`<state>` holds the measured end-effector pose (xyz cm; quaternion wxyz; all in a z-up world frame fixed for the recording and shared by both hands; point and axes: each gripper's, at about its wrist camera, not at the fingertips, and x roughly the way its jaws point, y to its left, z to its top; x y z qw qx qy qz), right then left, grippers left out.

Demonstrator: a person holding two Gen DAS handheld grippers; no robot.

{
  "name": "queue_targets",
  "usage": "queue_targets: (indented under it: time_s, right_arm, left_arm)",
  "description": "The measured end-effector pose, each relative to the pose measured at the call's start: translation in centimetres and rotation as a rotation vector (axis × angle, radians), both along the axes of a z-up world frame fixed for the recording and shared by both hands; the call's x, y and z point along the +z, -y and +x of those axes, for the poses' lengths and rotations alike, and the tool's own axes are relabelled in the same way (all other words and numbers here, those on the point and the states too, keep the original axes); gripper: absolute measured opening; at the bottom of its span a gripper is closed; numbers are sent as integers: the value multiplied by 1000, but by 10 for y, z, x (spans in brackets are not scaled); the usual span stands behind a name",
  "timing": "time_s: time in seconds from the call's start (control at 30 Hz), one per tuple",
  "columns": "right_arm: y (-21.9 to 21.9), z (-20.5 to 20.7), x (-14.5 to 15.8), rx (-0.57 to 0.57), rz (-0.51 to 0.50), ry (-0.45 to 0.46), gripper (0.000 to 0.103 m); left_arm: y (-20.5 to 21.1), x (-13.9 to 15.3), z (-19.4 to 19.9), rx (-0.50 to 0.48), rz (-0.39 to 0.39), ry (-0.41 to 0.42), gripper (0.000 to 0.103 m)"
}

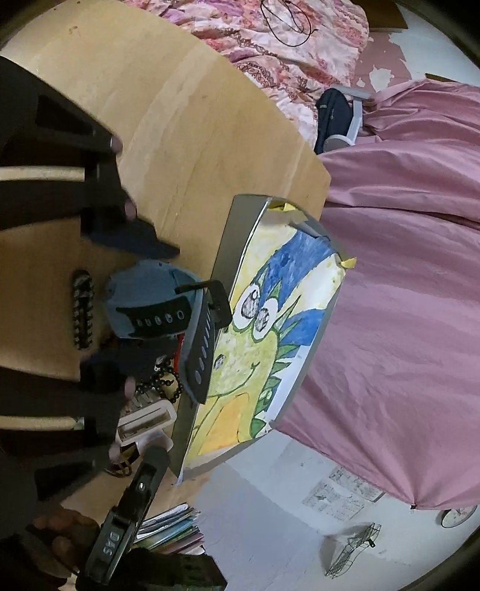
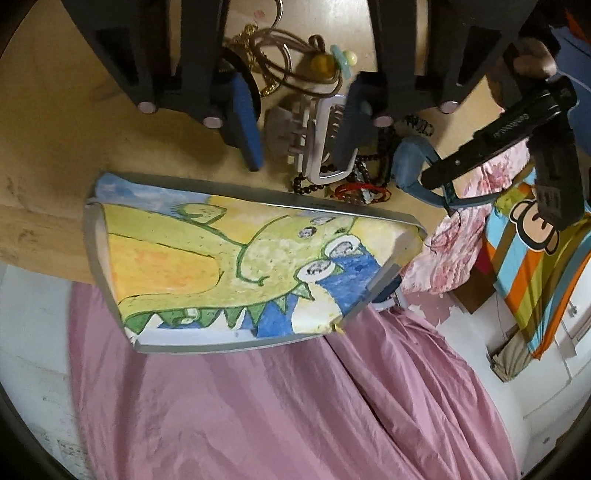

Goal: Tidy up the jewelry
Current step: 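Grasp the white claw clip with the right tool while the left tool grasps the blue watch, then lower the white clip into the tray with the right tool while the left tool drops the blue watch in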

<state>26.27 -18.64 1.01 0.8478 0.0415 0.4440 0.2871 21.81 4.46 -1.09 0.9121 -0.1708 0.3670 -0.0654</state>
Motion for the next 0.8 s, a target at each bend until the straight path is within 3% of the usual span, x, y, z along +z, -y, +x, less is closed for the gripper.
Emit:
queue_targets:
  time_s: [0.03,0.1,0.2,0.4,0.53,0.8]
  right_arm:
    - [0,2,-3,5,8,-11,26]
    - [2,3,-4,10,38,-17,12]
    - [2,-1,0,14,41,8,5]
    - [8,-6,7,12,93,16,4]
    - [12,-7,19,11,149,34,4]
    - [18,8,43,-33,184,105,4]
  left_arm:
    - [1,0,0,-5,-1,1,25]
    - [2,1,0,-26,-12,14,15]
    - [3,2,-1,-49,-24,31,14]
    - [4,9,-3,-72,-57,53,12]
    - [6,18,-5,-83,-62,69,2]
    - [9,41,-3,-126,-63,124,1]
